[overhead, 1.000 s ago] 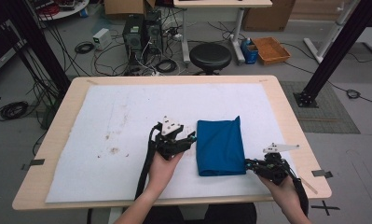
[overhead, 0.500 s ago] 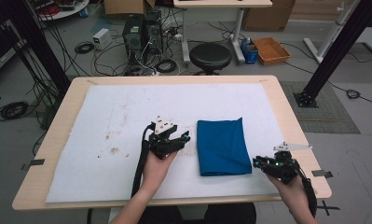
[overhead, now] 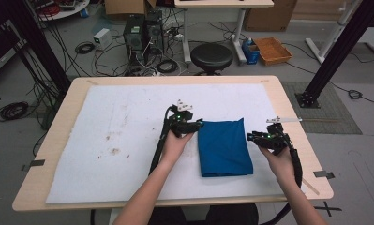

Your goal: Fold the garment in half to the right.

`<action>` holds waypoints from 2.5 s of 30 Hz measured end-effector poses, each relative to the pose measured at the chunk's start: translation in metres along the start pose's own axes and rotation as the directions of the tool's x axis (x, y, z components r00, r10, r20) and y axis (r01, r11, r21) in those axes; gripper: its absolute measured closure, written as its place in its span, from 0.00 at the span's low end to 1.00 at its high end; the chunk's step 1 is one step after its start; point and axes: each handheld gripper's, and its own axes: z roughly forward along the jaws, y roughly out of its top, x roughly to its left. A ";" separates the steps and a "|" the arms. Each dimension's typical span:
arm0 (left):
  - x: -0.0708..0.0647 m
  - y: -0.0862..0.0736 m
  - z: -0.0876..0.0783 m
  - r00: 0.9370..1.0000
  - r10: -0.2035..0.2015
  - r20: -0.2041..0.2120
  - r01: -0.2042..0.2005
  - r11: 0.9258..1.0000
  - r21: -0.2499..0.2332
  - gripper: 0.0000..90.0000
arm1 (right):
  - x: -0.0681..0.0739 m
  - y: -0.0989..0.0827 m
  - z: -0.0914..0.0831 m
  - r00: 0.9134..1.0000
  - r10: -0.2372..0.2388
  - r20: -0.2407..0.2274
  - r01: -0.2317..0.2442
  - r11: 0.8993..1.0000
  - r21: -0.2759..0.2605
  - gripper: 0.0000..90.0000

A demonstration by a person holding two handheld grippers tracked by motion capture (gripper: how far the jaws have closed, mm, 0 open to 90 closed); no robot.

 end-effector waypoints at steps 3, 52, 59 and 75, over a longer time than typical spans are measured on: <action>-0.003 0.008 0.025 1.000 0.023 0.014 -0.024 0.998 0.065 0.64 | 0.003 -0.007 0.003 1.000 0.002 -0.019 -0.002 1.000 0.016 0.77; -0.004 -0.001 0.046 0.996 0.082 -0.042 -0.075 0.986 0.150 0.97 | -0.006 -0.010 0.029 0.990 0.114 -0.081 -0.111 0.993 0.041 1.00; -0.003 -0.001 0.044 0.996 0.079 -0.050 -0.071 0.986 0.149 0.97 | -0.013 -0.014 0.022 0.992 0.116 -0.054 -0.113 0.992 0.049 1.00; 0.010 0.008 -0.037 0.993 0.105 0.050 -0.102 0.993 -0.059 0.50 | -0.003 -0.001 -0.002 0.998 0.007 -0.061 -0.014 0.993 -0.116 0.51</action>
